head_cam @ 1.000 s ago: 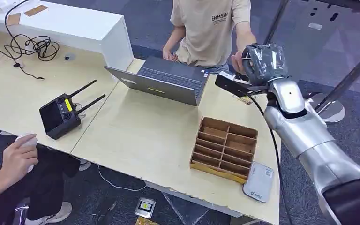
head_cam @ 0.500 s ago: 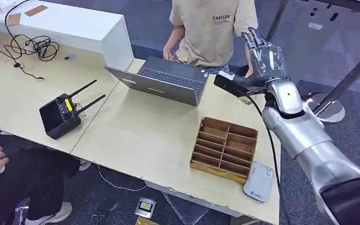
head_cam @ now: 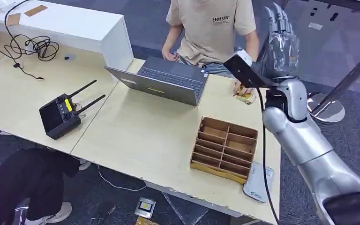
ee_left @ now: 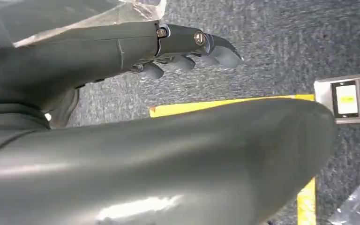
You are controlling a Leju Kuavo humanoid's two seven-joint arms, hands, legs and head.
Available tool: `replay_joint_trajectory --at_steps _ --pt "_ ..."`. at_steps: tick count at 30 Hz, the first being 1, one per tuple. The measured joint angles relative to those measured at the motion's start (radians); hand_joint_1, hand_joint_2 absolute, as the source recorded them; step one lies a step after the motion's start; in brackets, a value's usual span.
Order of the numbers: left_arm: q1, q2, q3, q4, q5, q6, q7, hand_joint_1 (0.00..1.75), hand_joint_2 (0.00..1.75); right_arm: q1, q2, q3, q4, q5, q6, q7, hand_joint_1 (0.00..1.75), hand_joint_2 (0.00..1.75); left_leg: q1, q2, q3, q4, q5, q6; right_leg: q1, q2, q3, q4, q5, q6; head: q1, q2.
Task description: Pass the card to the sensor for recognition and then transmit it.
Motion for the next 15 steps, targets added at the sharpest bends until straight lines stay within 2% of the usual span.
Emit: replay_joint_trajectory --at_steps 5,11,15 --pt "0.026 0.003 0.001 0.001 0.028 0.018 -0.023 0.0 0.0 0.221 -0.003 -0.081 -0.281 -0.064 -0.054 -0.004 0.0 0.0 0.0 0.0 0.001 0.0 -0.001 0.0 0.0 0.0 0.001 -0.001 -0.001 0.0 -0.001 0.0" --pt "0.058 0.004 0.005 0.002 0.057 0.032 -0.044 0.0 0.0 0.463 0.002 -0.128 -0.512 -0.185 -0.071 -0.065 0.0 0.0 0.0 0.0 0.001 0.0 -0.001 0.0 0.0 0.0 0.001 -0.001 -0.001 0.0 0.0 0.0" --pt "0.068 0.004 0.01 0.002 0.071 0.035 -0.045 0.0 0.0 0.597 -0.003 -0.187 -0.632 -0.207 -0.094 -0.079 0.0 0.0 0.0 0.0 0.001 0.0 -0.001 0.0 0.0 0.0 0.001 -0.001 -0.001 0.0 0.0 0.0"
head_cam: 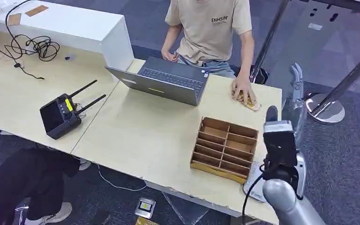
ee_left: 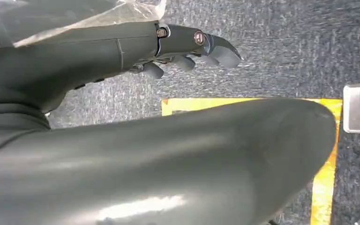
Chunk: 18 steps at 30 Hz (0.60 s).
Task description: Pass the card to the sensor for recognition and then transmit it.
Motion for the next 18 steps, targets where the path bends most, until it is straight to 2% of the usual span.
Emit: replay_joint_trajectory --at_steps 4,10,15,18 --pt "0.001 0.0 0.002 0.0 0.011 0.003 0.0 0.0 0.0 0.098 -0.016 -0.075 -0.063 -0.038 -0.01 -0.01 0.0 0.0 0.0 0.0 0.0 0.0 0.0 0.0 0.0 0.0 0.0 0.0 0.0 0.0 0.0 0.0" --pt "0.003 0.0 0.019 0.0 0.034 0.01 0.0 0.0 0.0 0.223 -0.038 -0.243 -0.055 -0.162 -0.044 -0.08 0.0 0.0 -0.001 0.0 0.0 0.0 0.0 0.0 -0.001 0.0 0.0 -0.001 0.0 0.0 0.0 0.0" --pt "0.004 0.0 0.03 0.0 0.054 0.016 0.005 0.0 0.0 0.288 -0.036 -0.392 0.043 -0.215 -0.043 -0.176 0.0 0.0 -0.001 0.0 0.0 0.0 -0.001 0.001 -0.001 0.0 0.0 -0.001 0.0 0.0 0.0 0.0" --pt "0.002 0.0 0.042 0.0 0.064 0.016 0.005 0.0 0.0 0.293 -0.031 -0.458 0.152 -0.231 -0.048 -0.235 0.0 0.0 -0.001 0.0 0.0 0.0 -0.001 0.001 -0.001 0.0 0.0 -0.001 0.0 0.0 0.0 0.0"
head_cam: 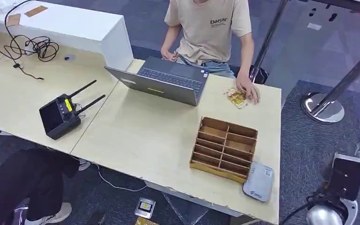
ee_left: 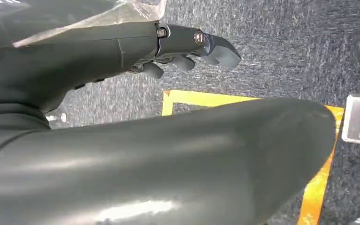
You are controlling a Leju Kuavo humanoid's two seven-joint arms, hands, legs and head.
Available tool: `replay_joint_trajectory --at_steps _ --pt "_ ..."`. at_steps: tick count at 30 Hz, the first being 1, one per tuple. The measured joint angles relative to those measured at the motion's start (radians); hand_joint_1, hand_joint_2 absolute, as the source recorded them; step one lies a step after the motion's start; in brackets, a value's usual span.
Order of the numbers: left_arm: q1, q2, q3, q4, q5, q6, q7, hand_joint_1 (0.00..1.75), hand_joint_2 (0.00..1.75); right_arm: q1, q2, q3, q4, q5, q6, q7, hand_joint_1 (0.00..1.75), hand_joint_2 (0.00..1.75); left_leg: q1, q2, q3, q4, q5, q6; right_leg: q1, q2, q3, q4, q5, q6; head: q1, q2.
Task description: Pass the card to the sensor for recognition and then transmit it.
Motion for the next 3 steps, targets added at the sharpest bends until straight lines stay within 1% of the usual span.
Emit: replay_joint_trajectory --at_steps 3 --pt "0.001 0.0 0.008 0.0 0.011 0.002 0.001 0.0 0.0 -0.009 0.009 -0.066 0.14 0.005 0.0 -0.073 0.0 0.0 0.0 0.0 0.0 0.0 0.0 0.0 0.0 0.0 0.0 0.0 0.0 0.0 0.0 0.0"
